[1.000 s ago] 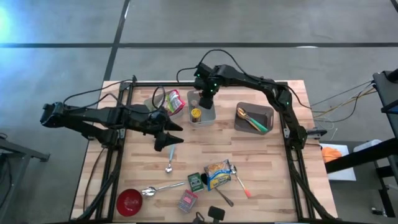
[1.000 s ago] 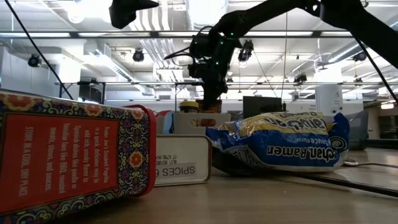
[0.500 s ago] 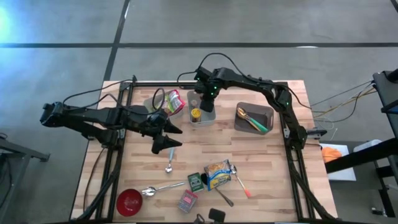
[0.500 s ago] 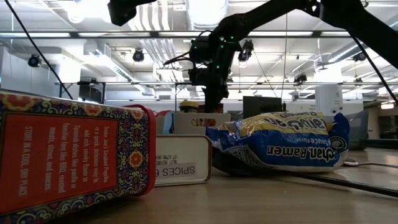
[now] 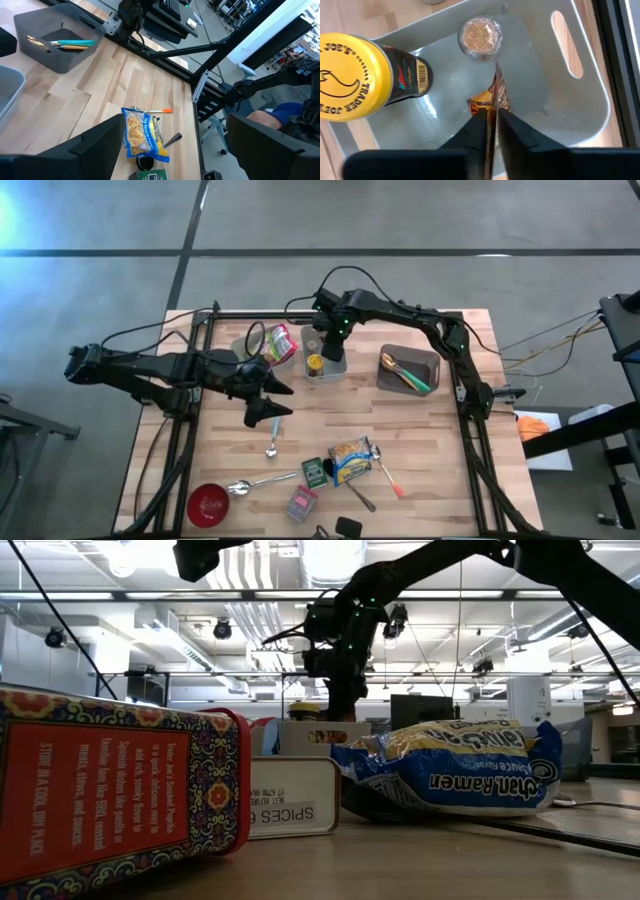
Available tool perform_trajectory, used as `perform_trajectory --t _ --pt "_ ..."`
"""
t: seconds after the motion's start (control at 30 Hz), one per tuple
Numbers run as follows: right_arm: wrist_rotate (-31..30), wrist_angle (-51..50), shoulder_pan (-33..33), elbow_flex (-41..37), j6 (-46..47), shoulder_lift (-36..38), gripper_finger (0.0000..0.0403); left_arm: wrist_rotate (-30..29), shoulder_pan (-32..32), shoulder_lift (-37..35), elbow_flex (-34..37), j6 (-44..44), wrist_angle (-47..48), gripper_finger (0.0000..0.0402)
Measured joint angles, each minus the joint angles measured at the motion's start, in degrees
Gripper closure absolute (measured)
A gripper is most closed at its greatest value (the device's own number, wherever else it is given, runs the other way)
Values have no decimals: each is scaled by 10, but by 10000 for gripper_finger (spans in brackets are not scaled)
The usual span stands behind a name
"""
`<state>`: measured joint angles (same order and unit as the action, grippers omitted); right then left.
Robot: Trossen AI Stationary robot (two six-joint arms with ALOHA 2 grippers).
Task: Pick & Place Food Item
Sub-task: Put the orange seasoning pack into the right gray bin, then put the light blue spoon into the black bin
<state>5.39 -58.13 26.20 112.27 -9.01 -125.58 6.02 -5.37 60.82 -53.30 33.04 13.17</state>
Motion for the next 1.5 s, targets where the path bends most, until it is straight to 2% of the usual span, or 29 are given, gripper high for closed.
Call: perform_trajectory --t 0.2,0.4,0.53,0.7,0.9,1.13,1.5 --pt "6 0 0 0 28 0 266 0 0 0 0 0 1 48" --pt "-10 -1 -2 0 39 23 225 1 0 0 0 6 11 48" --pt "-42 -3 -7 0 40 60 221 2 0 0 -1 21 54 48" --pt "-58 -20 -9 -1 72 119 221 -4 -1 0 -15 28 184 48" --pt "-56 -13 -25 -29 126 199 221 -67 -2 1 -21 -39 317 48" --pt "-56 -7 -73 -96 202 293 221 -92 -2 5 2 -147 347 48" --pt "-53 17 -212 -238 384 393 221 -80 -2 63 21 -151 353 48"
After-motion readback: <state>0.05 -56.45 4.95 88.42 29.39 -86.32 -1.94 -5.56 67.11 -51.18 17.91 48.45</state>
